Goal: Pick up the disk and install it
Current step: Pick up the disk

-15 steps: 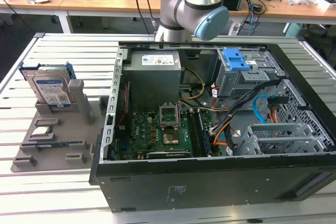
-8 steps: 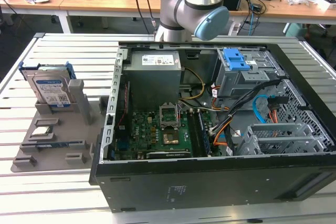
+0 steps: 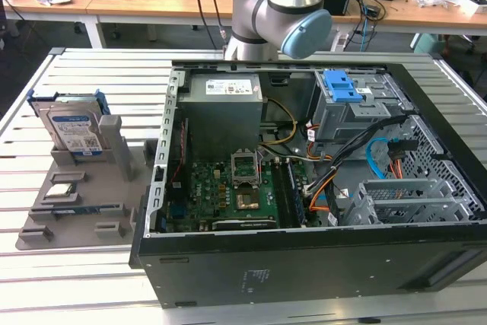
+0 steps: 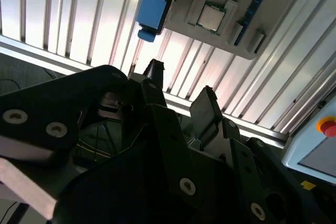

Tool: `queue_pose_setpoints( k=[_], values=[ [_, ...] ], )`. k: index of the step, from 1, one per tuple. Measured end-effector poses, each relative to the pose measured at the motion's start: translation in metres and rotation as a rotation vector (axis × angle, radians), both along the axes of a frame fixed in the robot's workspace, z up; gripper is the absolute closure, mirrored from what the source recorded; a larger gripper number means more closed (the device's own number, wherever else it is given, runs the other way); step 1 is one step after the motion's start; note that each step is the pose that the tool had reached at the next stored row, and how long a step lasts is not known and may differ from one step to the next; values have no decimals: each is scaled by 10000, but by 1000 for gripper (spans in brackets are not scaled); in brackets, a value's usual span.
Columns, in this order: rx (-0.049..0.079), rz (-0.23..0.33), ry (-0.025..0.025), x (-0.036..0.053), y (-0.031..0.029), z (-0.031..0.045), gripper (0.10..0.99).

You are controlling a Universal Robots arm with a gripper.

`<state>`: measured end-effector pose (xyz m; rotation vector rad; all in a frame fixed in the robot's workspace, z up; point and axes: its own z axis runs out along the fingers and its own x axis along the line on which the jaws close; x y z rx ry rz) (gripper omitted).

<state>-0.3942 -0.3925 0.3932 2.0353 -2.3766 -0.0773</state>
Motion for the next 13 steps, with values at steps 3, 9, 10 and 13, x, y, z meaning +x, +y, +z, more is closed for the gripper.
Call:
queue_pose_setpoints(
  k=[3,9,10,13],
  values=[
    [0,1,-1,20,24,-1,604],
    [-2,0,0,98,59,-41,604],
    [-1,0,0,116,62,-58,604],
    [-1,0,-1,130,63,-73,604]
  ],
)
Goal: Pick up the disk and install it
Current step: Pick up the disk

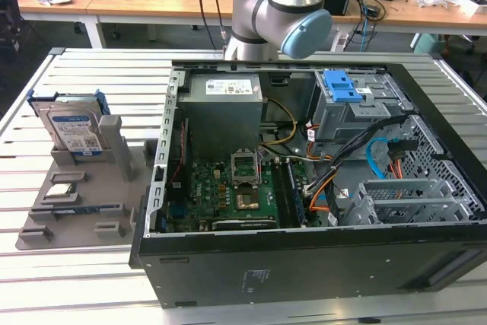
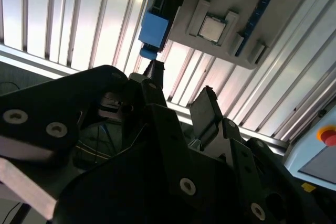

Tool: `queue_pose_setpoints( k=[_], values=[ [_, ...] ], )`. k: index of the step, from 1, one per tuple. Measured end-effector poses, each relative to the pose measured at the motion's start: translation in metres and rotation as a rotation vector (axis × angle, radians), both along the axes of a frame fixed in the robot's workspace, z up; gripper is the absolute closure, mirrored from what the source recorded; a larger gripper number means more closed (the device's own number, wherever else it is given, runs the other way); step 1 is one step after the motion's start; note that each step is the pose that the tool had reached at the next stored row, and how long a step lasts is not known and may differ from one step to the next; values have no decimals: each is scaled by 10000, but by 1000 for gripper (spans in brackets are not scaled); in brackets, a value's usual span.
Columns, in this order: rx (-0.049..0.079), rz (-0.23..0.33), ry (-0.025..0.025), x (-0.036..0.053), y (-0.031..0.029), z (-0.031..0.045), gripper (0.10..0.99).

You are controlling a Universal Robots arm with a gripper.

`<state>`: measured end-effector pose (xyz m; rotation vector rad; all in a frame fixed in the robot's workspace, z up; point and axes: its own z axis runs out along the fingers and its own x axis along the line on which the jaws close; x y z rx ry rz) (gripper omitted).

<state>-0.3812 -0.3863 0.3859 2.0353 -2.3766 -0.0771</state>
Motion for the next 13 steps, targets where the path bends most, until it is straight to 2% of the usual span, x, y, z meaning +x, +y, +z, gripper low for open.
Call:
queue_pose_setpoints(
  k=[13],
  values=[
    [0,0,1,38,0,-47,604]
  ],
)
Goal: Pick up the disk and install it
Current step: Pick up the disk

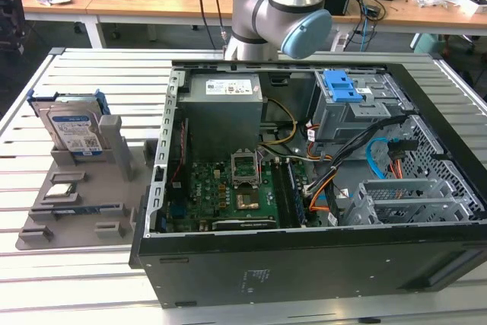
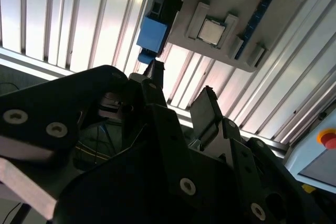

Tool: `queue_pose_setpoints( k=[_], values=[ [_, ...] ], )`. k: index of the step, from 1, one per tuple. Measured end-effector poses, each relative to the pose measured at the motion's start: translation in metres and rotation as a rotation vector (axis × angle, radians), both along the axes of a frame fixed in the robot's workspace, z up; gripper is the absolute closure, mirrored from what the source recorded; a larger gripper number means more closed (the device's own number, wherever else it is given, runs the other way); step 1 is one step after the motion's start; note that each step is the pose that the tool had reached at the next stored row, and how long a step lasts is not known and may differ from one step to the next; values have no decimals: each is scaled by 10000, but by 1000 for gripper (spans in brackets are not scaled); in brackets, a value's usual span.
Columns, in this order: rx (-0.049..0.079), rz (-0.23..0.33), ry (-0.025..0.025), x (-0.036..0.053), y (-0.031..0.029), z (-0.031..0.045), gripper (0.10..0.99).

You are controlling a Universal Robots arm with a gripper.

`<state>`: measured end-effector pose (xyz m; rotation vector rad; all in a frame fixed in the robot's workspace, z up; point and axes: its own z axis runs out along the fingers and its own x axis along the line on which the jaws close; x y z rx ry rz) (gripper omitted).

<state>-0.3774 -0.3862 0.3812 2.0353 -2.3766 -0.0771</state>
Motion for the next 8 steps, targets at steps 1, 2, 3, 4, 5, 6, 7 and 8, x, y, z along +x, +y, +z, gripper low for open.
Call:
queue_pose_setpoints(
  k=[1,2,3,4,5,6,7,8],
  values=[
    [0,0,0,3,0,-3,604],
    [0,0,1,6,0,-7,604],
    [0,-1,0,9,1,-13,604],
    [0,-1,0,13,2,-25,604],
    [-1,0,0,18,3,-35,604],
    [0,0,0,22,4,-50,604],
    [-1,0,0,26,6,-61,604],
    [-2,0,0,28,7,-69,604]
  ],
)
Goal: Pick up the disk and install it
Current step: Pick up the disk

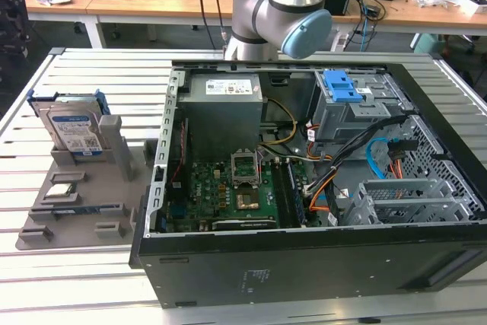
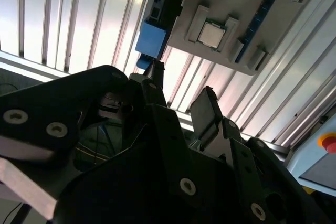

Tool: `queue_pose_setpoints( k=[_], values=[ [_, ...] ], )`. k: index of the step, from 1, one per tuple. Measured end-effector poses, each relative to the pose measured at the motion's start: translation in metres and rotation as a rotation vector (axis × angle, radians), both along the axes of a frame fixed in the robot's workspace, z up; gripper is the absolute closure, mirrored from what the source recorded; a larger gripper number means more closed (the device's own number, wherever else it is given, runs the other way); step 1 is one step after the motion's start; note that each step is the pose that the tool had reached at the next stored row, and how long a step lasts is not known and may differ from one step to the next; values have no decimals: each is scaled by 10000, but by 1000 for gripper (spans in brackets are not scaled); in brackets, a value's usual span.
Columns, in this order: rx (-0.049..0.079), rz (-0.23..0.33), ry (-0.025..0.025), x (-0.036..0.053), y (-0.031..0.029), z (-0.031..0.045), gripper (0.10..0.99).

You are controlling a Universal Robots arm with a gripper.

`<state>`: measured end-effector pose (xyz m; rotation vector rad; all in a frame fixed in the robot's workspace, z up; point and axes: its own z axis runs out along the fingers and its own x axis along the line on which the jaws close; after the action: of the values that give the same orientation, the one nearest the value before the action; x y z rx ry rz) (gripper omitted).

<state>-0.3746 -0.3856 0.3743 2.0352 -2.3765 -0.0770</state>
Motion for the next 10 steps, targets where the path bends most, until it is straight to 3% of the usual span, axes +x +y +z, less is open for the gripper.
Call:
queue_pose_setpoints(
  k=[3,10],
  values=[
    [-2,0,1,20,11,-33,604],
    [-60,13,-1,78,115,-136,604]
  ],
)
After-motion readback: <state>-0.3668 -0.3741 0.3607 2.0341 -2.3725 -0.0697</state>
